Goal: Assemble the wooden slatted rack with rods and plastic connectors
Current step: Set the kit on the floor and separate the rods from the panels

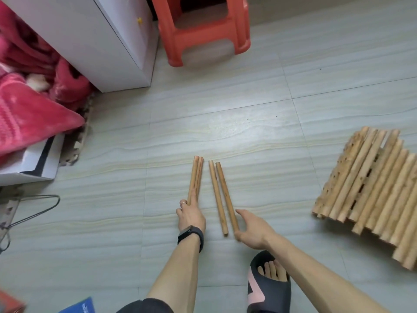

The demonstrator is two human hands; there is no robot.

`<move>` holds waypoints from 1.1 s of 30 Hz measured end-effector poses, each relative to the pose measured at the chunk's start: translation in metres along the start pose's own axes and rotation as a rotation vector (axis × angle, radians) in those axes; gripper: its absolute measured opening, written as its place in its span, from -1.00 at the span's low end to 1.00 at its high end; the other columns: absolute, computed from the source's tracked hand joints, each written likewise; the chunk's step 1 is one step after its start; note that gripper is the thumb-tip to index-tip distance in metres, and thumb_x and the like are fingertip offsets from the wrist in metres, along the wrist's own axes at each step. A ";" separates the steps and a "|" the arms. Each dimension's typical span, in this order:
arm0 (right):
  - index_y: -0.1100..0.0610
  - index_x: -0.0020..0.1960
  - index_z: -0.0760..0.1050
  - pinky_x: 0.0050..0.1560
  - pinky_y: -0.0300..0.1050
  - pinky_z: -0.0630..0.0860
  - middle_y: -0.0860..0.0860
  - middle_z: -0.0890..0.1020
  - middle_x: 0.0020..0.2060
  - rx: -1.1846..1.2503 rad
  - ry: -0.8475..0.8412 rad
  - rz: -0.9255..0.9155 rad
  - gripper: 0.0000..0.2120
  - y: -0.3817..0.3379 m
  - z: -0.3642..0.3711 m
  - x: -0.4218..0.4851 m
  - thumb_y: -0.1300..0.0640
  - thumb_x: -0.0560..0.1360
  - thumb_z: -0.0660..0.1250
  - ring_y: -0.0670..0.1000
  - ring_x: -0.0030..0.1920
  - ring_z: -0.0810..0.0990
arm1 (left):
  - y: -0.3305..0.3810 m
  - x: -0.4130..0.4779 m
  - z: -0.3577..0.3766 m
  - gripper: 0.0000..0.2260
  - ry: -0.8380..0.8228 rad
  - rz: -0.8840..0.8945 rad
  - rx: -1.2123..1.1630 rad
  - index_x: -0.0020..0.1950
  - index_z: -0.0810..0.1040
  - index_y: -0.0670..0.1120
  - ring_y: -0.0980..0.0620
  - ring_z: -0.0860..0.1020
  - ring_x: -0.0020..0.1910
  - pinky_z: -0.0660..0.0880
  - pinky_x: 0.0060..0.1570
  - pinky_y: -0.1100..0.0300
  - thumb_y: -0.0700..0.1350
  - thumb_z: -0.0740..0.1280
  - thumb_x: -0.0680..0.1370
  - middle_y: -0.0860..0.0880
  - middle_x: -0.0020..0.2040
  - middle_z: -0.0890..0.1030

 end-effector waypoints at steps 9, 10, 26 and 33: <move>0.03 0.64 0.11 0.43 -0.16 0.31 0.06 0.35 0.54 0.074 -0.100 0.019 -0.32 -0.010 0.023 0.001 0.17 0.56 0.25 0.11 0.50 0.35 | -0.004 0.001 -0.007 -0.25 -0.076 0.011 0.015 0.64 -0.03 0.12 -0.19 0.39 0.33 0.49 0.13 -0.04 -0.31 0.18 0.55 -0.15 0.46 0.24; 0.03 0.64 0.11 0.43 -0.16 0.30 0.07 0.33 0.55 0.073 -0.099 0.013 -0.32 -0.012 0.022 -0.001 0.15 0.57 0.26 0.11 0.52 0.33 | -0.003 0.000 -0.008 -0.26 -0.077 -0.005 0.020 0.63 -0.01 0.11 -0.20 0.35 0.39 0.48 0.17 -0.06 -0.26 0.23 0.54 -0.15 0.51 0.19; 0.10 0.41 0.33 0.30 0.05 0.44 0.08 0.42 0.37 0.662 1.095 0.588 -0.57 0.228 -0.162 -0.188 0.11 0.57 0.31 0.14 0.32 0.47 | 0.299 -0.098 0.021 -0.31 -0.212 0.728 -0.099 0.60 0.17 0.05 -0.12 0.13 0.55 0.33 0.44 -0.06 0.05 0.39 0.54 -0.11 0.58 0.12; 0.15 0.55 0.20 0.38 0.11 0.40 0.14 0.39 0.46 0.558 0.904 0.665 -0.40 0.269 -0.198 -0.174 0.08 0.56 0.27 0.20 0.42 0.41 | 0.378 -0.127 0.066 -0.31 -0.317 0.785 -0.062 0.57 0.18 -0.04 -0.12 0.37 0.43 0.44 0.34 -0.03 0.09 0.40 0.54 -0.13 0.47 0.30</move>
Point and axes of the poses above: each hand's wrist, its own x-axis towards the middle knuckle, its own z-axis out of the palm, y = z × x, the point moved 8 cm from there along x, towards the middle knuckle
